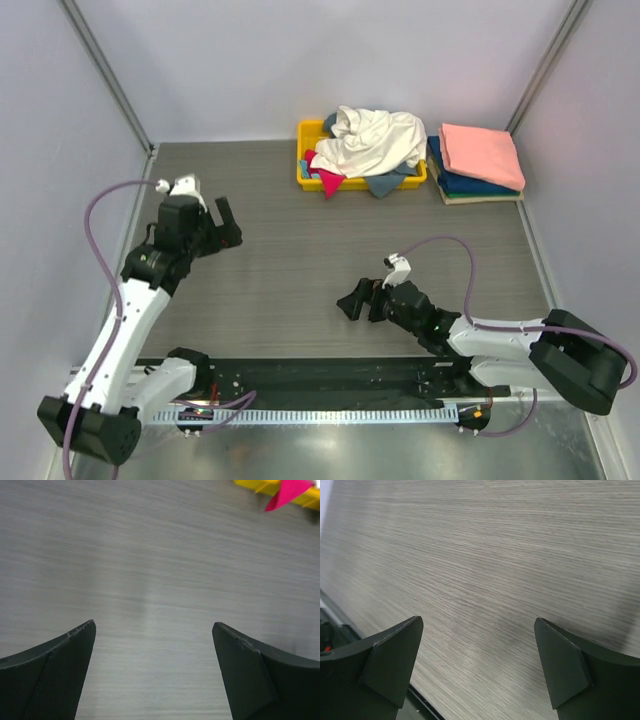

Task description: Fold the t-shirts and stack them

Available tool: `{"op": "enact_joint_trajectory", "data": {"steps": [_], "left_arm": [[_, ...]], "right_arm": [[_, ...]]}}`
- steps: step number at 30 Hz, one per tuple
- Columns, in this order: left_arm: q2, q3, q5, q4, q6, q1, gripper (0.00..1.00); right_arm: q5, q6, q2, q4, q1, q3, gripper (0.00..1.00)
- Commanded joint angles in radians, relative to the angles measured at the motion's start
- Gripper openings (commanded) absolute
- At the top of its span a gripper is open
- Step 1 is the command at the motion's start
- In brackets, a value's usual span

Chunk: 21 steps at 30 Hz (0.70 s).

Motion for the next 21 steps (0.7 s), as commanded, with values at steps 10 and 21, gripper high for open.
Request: {"op": "enact_joint_trajectory", "data": {"steps": [10, 21], "left_arm": [[-0.397, -0.223, -0.055, 0.005, -0.036, -0.001, 1.0], [-0.64, -0.3, -0.174, -0.027, 0.001, -0.005, 1.0]], "right_arm": [[0.528, -0.244, -0.162, -0.59, 0.063, 0.528, 1.0], [0.247, -0.295, 0.39, -1.015, -0.467, 1.345, 1.0]]}}
